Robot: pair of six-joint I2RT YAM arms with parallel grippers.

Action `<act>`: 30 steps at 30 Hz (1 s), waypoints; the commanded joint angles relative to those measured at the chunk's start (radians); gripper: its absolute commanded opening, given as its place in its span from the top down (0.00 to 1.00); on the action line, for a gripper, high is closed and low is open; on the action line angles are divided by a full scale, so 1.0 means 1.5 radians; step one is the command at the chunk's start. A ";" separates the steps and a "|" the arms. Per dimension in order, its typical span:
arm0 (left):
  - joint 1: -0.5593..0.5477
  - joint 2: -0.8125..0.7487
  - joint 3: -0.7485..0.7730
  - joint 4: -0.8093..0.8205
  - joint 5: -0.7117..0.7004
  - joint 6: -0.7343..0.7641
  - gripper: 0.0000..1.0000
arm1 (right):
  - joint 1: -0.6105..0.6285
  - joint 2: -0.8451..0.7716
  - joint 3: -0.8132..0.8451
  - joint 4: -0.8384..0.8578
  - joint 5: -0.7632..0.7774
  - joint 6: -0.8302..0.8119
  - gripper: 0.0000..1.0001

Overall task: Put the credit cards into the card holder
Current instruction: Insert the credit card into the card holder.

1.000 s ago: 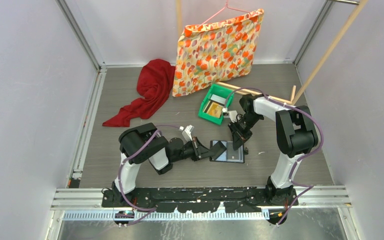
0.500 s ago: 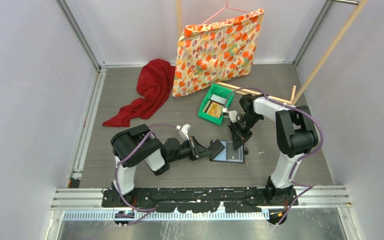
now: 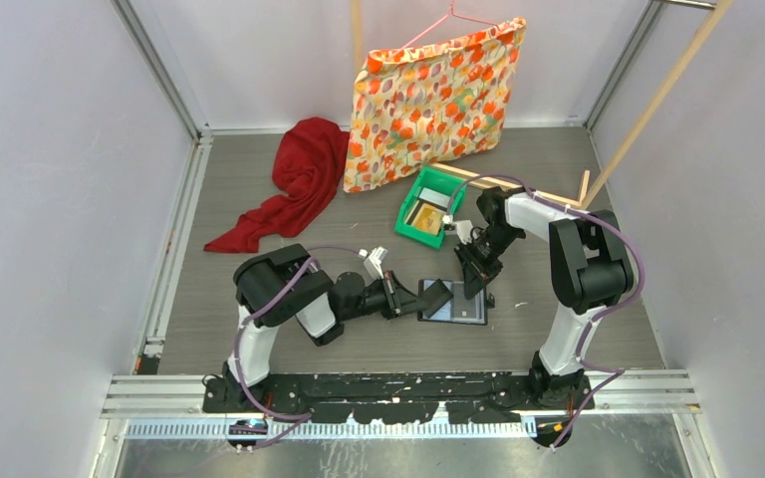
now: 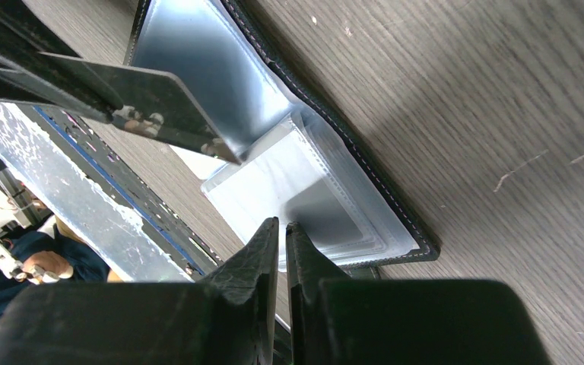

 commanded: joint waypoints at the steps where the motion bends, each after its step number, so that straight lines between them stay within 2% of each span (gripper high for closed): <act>1: 0.002 0.018 0.008 0.025 0.003 0.003 1.00 | 0.004 0.003 0.016 -0.007 0.022 -0.009 0.86; 19: -0.014 0.050 0.033 0.010 -0.008 -0.032 1.00 | 0.010 0.003 0.019 -0.009 0.012 -0.009 0.86; 30: -0.061 0.067 0.035 0.025 -0.106 -0.058 1.00 | 0.011 0.001 0.022 -0.010 -0.006 -0.007 0.85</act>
